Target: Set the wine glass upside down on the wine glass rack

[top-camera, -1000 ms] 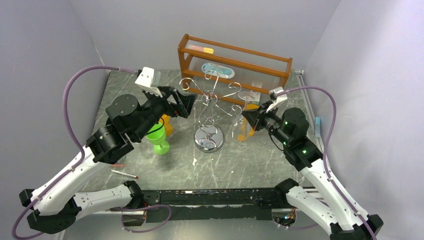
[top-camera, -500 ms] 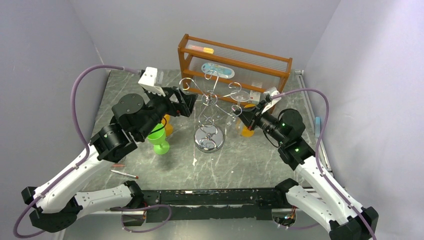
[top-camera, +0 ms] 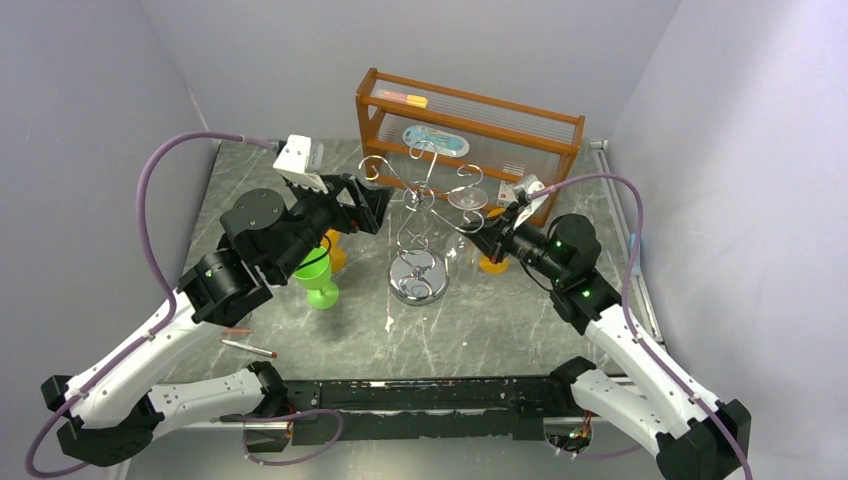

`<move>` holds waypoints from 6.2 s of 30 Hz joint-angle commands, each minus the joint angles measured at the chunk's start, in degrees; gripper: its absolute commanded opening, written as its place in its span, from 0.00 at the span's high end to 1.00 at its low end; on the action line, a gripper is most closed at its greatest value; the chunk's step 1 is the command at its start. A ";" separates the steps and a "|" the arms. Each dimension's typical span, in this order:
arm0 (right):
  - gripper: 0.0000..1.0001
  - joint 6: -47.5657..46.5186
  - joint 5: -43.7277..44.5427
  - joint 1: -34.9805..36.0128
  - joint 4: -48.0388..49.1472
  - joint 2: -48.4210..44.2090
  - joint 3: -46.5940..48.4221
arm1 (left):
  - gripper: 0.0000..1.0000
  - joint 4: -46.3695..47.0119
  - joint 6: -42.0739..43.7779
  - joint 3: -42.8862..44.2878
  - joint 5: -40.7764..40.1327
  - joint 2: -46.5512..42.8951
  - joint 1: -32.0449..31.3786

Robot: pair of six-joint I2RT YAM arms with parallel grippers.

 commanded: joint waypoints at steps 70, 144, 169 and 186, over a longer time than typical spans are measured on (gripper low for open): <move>0.39 8.99 25.39 0.05 -40.95 -12.33 11.53 | 0.03 -4.73 1.17 -2.04 -1.50 -7.06 -0.23; 1.00 21.83 51.11 -7.10 -41.76 -11.74 34.02 | 0.03 -2.59 -19.97 6.90 14.46 -3.19 -0.28; 1.00 39.11 18.82 -7.08 4.84 -19.71 10.40 | 0.03 33.12 -54.19 -2.66 19.70 10.28 -0.22; 1.00 43.08 15.62 -7.11 14.97 -16.17 7.62 | 0.11 38.31 -58.12 7.13 9.79 18.87 -4.49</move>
